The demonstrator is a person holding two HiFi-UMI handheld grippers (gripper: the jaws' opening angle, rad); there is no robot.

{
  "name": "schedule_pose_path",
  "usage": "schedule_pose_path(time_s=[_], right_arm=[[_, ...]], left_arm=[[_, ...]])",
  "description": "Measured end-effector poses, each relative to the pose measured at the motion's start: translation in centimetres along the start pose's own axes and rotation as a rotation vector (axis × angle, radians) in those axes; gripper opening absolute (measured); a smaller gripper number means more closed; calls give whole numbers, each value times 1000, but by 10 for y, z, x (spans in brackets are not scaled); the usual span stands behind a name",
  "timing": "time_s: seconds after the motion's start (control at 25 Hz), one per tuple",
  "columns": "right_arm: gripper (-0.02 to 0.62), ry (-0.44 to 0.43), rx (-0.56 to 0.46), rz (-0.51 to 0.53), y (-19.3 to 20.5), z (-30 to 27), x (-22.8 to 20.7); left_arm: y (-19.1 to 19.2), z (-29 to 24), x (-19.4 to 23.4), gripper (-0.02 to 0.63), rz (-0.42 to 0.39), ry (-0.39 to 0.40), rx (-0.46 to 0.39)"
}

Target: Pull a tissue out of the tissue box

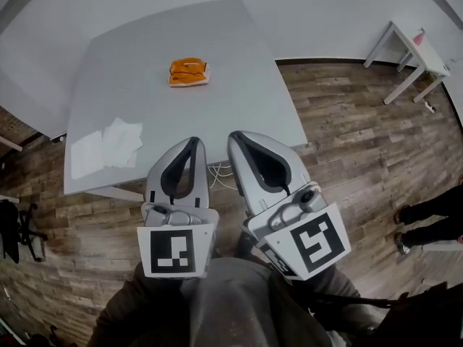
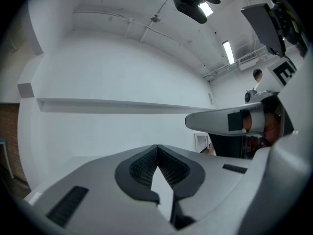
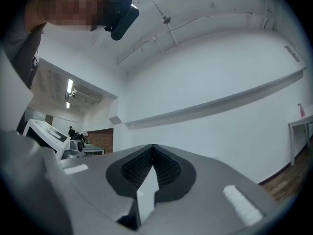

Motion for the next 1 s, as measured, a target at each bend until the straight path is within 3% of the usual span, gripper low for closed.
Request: schedule_pose_path(time_s=[0.2,0.6,1.0], right_arm=[[2,-16,-31,26,-8,-7,17],[2,30,-10,63,-10,-9,17],[2,24,-25,62,-15,-10,19]], left_arm=[[-4,4,10,0,6,9,-26],[-6,4,13,0,10,44,-46],[-8,4,11,0,6,53,-53]])
Point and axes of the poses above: the fingertips, and each gripper's own axes: z backward along the fingers, x to its left, y out of its underside, the point moved 2 cm from there along z, backward along the fingers, and after that the axes turned 10 degrees about -z, right-handed, at the moved point
